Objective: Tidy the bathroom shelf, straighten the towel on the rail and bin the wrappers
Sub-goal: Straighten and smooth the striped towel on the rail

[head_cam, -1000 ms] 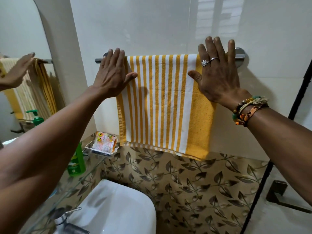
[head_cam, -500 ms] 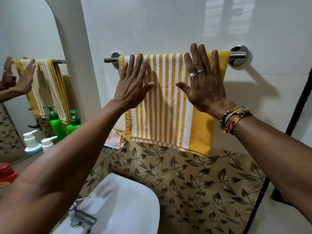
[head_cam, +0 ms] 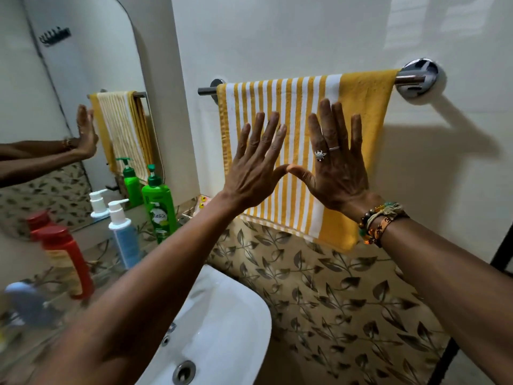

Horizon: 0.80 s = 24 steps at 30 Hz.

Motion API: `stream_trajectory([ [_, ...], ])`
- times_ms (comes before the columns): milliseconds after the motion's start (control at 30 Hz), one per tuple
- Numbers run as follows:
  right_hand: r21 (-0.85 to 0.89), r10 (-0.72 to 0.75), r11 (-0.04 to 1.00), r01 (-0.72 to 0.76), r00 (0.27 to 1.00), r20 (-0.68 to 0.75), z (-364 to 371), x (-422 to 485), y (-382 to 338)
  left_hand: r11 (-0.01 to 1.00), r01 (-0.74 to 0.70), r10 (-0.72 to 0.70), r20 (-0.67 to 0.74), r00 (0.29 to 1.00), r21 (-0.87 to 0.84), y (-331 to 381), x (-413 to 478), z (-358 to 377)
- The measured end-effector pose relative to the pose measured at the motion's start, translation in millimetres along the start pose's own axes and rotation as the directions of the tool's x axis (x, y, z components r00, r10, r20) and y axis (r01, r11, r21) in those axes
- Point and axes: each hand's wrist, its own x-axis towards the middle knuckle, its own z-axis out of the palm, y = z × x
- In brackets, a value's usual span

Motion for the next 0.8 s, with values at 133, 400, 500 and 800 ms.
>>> stream_trajectory([
  [133, 0.149, -0.054, 0.987, 0.056, 0.998, -0.015, -2.0, -19.2, -1.8, 0.999, 0.022, -0.023, 0.021, 1.0, 0.041, 15.7, -15.8, -0.1],
  [400, 0.231, -0.121, 0.965, 0.125, 0.992, -0.029, 4.8, -43.4, -6.4, 0.979, 0.097, -0.112, 0.075, 0.991, 0.181, 43.5, -38.8, -31.7],
  [500, 0.349, -0.101, 0.934, 0.08, 0.994, 0.042, 13.3, -50.0, -14.9, 0.967, 0.132, -0.154, 0.087, 0.984, 0.22, 51.5, -47.8, -47.2],
  [800, 0.455, -0.112, 0.884, 0.108, 0.993, -0.019, -11.8, -62.7, -54.4, 0.915, 0.198, -0.27, 0.168, 0.948, 0.351, 62.9, -99.0, -93.0],
])
